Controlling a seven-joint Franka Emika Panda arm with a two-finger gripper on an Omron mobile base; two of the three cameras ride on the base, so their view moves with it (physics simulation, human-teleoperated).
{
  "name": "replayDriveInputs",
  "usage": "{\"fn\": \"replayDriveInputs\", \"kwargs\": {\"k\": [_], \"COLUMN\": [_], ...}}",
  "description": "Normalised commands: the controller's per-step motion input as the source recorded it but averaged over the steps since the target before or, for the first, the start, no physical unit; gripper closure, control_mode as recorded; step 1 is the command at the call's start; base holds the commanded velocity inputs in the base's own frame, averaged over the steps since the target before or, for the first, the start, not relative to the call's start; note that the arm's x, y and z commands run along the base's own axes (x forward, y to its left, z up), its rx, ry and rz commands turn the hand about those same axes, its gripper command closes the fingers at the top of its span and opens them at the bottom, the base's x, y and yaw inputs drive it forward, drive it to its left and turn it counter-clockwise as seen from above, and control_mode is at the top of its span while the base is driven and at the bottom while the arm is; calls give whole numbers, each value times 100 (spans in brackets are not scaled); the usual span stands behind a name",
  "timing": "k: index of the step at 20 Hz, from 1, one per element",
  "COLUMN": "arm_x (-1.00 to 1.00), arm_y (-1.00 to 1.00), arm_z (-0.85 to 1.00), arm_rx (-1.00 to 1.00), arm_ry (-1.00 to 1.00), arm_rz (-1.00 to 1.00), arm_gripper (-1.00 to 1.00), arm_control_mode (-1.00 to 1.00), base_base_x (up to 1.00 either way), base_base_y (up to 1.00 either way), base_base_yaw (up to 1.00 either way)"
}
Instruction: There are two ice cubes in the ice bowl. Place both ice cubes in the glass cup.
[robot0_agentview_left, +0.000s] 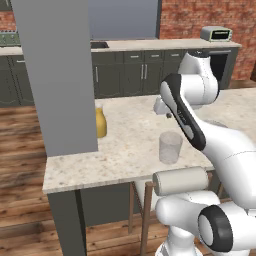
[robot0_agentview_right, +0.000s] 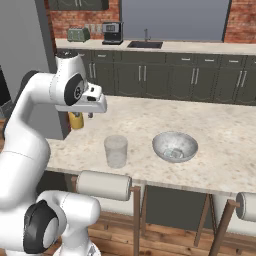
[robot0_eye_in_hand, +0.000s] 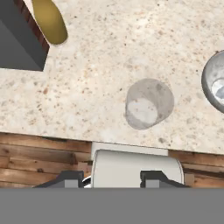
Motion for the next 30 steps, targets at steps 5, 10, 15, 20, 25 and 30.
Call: {"fn": "replayDriveInputs", "kwargs": {"k": [5,10,15,20,25,30], "arm_x": [-5,-63,-65,-36,-10,-1], "arm_y": [-1,-47,-69,-54,-37,-49], "arm_z": [-3,-5,0,0,0,0], "arm_rx": [-1,0,3,5,6,7], "arm_ry": [0,-2,-3,-2,-3,0], "arm_rz": [0,-6,-15,-13,-7,-13], "arm_gripper": [-100,-100,-100,-100,-100,-100], "arm_control_mode": [-100,-100,-100,-100,-100,-100], "base_base_x": [0,0,0,0,0,0], "base_base_y": [0,0,0,0,0,0], "base_base_yaw": [0,0,0,0,0,0]}}
